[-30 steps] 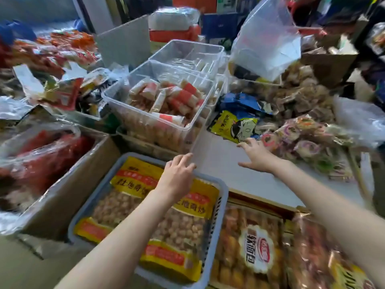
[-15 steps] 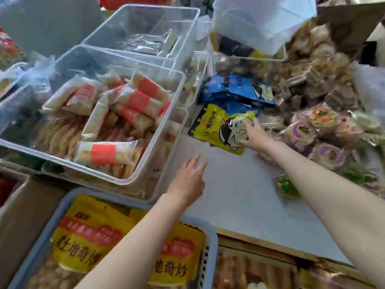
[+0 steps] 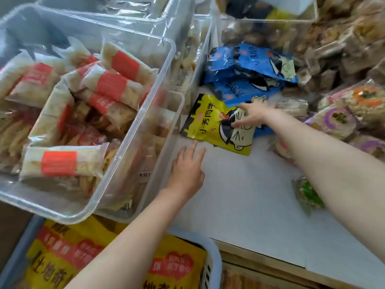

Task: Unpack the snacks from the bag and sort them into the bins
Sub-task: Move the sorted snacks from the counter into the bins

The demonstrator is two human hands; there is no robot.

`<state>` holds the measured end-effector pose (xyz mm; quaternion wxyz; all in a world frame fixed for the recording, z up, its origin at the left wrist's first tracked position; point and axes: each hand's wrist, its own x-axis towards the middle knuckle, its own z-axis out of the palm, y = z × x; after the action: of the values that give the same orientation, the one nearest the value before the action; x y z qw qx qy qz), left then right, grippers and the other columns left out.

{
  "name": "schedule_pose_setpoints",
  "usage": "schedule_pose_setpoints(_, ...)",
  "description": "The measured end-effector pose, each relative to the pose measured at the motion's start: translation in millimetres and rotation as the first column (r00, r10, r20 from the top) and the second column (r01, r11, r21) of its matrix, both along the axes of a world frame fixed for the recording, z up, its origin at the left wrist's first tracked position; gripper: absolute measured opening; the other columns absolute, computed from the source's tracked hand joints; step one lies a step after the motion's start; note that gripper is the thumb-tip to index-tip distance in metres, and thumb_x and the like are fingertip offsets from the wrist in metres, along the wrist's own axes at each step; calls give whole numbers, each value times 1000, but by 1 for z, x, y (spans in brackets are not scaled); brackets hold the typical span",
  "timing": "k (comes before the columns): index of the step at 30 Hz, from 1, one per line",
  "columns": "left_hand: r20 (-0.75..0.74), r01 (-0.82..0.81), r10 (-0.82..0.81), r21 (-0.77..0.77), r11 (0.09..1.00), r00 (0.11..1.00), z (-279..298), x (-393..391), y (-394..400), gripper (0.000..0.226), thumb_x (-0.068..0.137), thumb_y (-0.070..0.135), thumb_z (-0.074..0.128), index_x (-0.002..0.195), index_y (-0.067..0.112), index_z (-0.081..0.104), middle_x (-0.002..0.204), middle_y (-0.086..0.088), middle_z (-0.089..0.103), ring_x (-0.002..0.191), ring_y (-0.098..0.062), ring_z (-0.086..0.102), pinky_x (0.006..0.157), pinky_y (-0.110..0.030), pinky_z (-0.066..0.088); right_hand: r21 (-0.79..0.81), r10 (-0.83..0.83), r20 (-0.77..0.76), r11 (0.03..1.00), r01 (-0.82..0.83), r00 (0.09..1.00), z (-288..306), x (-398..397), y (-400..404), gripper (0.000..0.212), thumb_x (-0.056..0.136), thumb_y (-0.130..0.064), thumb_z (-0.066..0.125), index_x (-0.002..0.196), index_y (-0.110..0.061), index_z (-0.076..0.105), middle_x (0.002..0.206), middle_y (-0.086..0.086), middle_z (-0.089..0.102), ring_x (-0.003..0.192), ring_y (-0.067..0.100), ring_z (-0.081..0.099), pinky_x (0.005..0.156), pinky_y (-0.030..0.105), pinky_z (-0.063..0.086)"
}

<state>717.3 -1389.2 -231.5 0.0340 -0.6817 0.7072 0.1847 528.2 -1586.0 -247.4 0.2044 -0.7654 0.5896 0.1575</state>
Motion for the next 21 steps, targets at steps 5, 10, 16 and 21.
schedule_pose_setpoints(5,10,10,-11,16,1000,1000,7,-10,-11,70,94,31,46,151,28,5,158,-4,-12,145,-29,-7,114,-45,14,-18,182,-15,983,-183,983,11,15,58,83,74,-73,54,145,-39,25,155,13,15,141,42,12,111,60,-5)
schedule_pose_setpoints(10,46,48,-64,289,956,997,3,-20,-27,83,89,55,49,148,38,-6,155,-5,-25,141,-37,-22,113,-58,2,56,195,157,977,-206,968,28,-12,70,68,79,-63,54,137,-30,43,144,1,42,133,22,37,112,58,16)
schedule_pose_setpoints(16,47,97,-127,403,910,991,4,-34,-52,94,83,57,58,146,43,-9,155,-2,-24,139,-42,-22,109,-65,5,-262,37,116,965,-6,992,36,-34,-7,81,88,-27,64,150,-23,12,157,13,1,142,38,10,113,51,21)
schedule_pose_setpoints(21,10,101,-121,494,863,993,-4,-35,-65,101,78,58,64,145,47,-10,157,2,-16,140,-45,-14,111,-65,11,-320,-7,-47,948,-9,999,26,-40,-50,103,86,-7,64,148,-33,-13,155,8,-24,142,44,-9,113,57,5)
